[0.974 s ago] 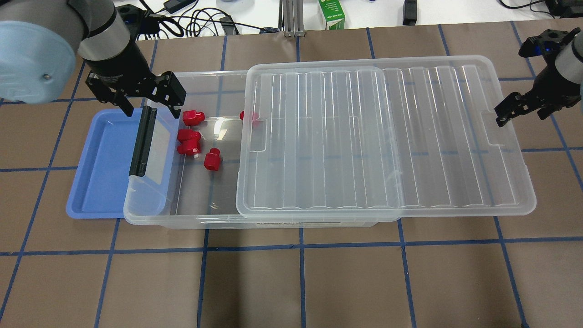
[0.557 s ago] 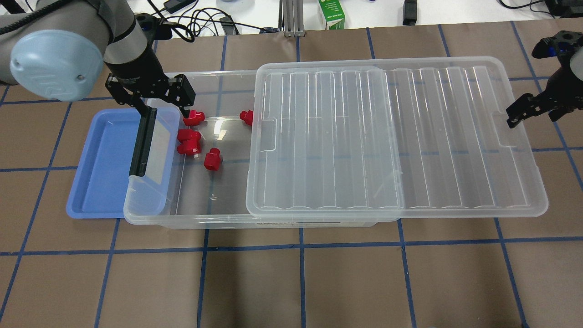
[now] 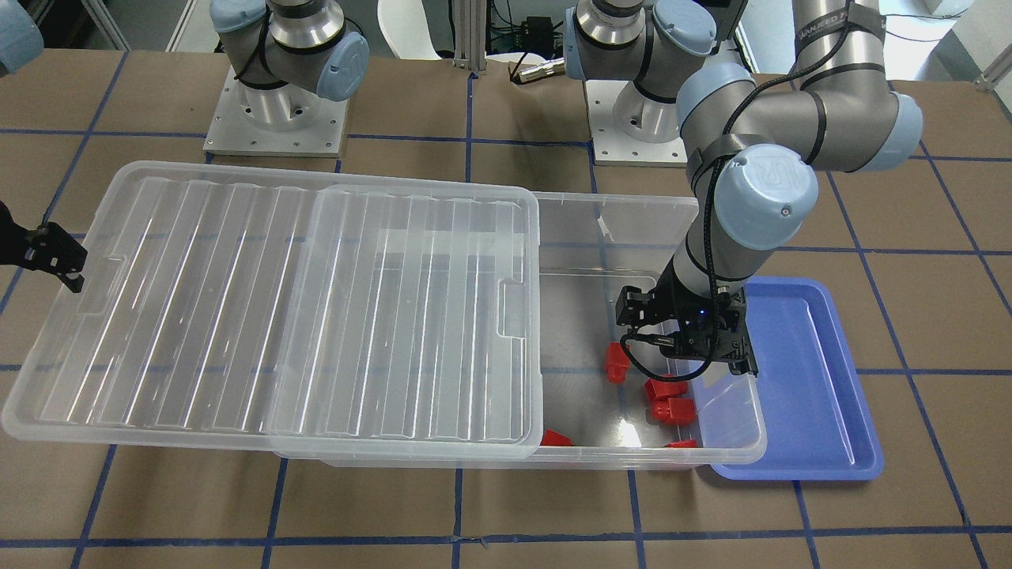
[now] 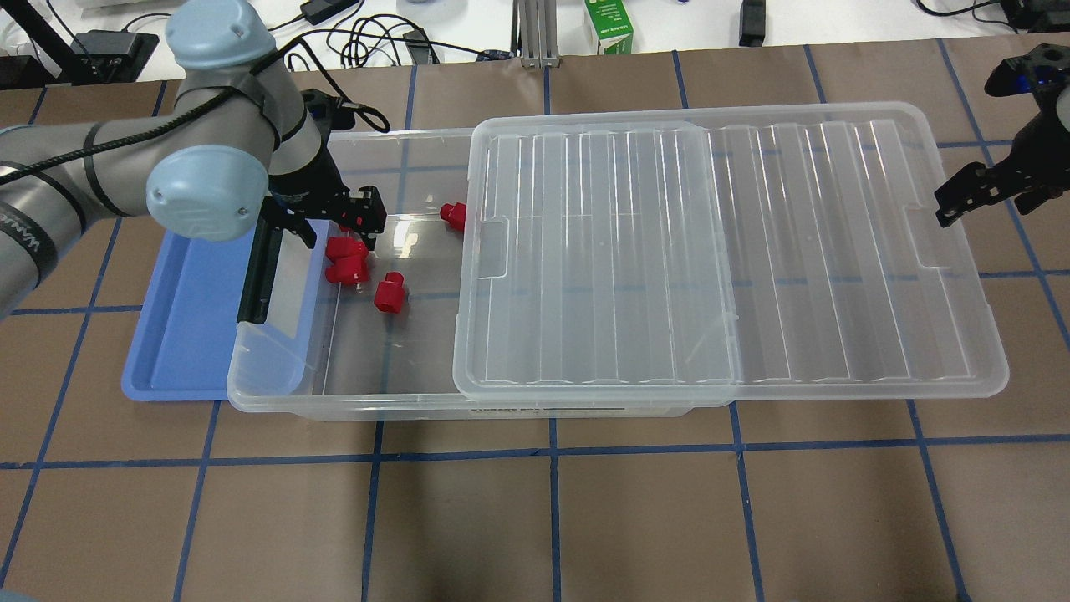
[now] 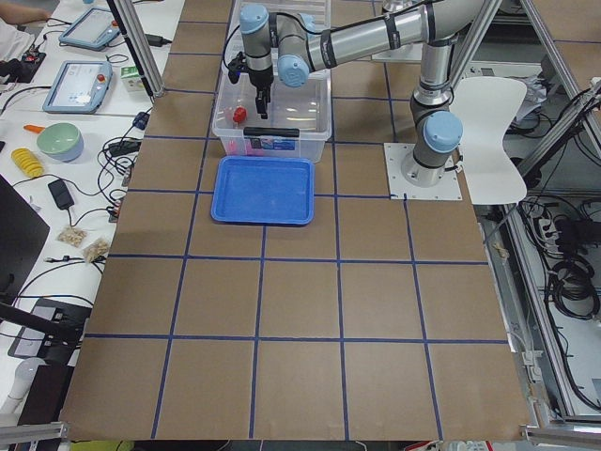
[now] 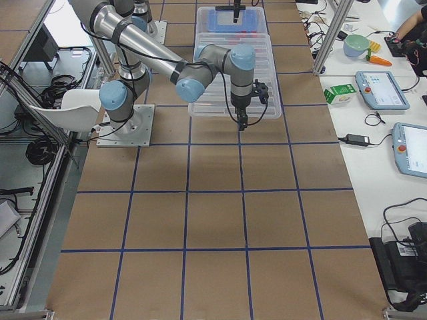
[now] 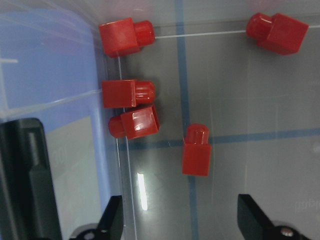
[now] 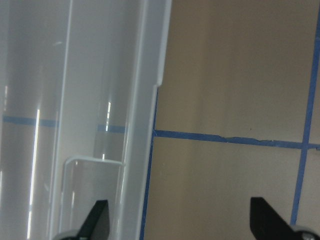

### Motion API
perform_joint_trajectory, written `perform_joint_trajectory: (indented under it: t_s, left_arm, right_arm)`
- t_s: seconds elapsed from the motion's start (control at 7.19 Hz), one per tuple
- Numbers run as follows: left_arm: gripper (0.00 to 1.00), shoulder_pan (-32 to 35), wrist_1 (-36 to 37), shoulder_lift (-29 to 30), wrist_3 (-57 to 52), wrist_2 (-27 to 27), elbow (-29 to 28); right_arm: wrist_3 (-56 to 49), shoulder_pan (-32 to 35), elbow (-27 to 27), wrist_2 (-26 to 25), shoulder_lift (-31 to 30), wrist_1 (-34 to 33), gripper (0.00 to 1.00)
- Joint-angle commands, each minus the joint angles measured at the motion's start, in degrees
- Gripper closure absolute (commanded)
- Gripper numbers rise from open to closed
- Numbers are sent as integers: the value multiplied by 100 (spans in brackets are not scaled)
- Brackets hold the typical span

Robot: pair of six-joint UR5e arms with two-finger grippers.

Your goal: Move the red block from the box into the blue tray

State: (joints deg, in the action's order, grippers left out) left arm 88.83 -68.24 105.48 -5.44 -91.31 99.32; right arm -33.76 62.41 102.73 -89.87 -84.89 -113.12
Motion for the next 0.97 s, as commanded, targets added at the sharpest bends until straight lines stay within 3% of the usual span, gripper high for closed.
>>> perform_joint_trajectory:
  t_s: [0.0, 0.14, 0.42, 0.83]
  left_arm:
    - [22, 3, 196, 288, -10, 25, 123]
    - [22, 3, 214, 385, -9, 373, 140]
    - [22, 3, 232, 605, -27, 403, 149]
    - [22, 12, 275, 816, -45, 412, 167]
  right_arm:
    - [27, 35, -601, 92, -246, 978, 0]
    - [36, 35, -1119, 92, -369, 1742, 0]
    - [141, 35, -1790, 40, -537, 2764, 0]
    - [508, 122, -1660, 91, -942, 2813, 0]
